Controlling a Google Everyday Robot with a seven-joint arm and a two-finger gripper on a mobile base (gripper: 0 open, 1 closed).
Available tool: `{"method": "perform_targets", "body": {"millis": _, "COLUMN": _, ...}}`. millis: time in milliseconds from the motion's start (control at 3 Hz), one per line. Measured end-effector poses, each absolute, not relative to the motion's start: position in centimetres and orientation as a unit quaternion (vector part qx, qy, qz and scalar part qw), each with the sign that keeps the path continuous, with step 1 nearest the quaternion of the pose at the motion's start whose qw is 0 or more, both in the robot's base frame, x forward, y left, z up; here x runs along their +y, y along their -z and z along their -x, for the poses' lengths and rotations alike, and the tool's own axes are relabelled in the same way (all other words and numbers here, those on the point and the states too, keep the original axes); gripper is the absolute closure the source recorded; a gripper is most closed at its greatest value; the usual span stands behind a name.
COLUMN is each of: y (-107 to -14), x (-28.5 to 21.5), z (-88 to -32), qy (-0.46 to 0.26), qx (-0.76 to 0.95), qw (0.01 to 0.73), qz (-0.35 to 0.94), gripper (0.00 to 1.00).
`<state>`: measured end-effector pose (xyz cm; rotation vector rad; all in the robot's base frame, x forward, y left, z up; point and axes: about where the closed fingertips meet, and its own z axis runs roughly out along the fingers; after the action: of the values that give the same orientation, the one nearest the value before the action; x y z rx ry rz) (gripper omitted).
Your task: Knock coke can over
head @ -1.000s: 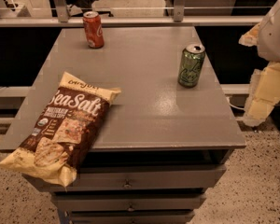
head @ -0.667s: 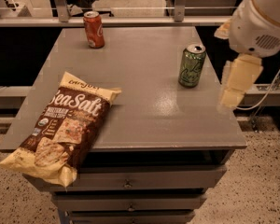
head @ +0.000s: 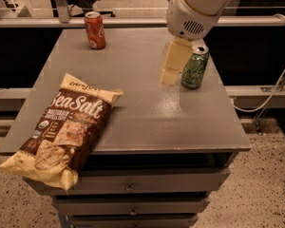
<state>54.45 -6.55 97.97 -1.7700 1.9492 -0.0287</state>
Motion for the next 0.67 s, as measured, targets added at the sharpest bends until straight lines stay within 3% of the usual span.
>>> {"method": "perform_targets", "body": {"millis": 667, "y": -98.21, "x": -6.22, "z": -55.21, "qy": 0.002, "qx": 0.716, "qw": 0.271, "qz": 0.643, "gripper": 0.0}}
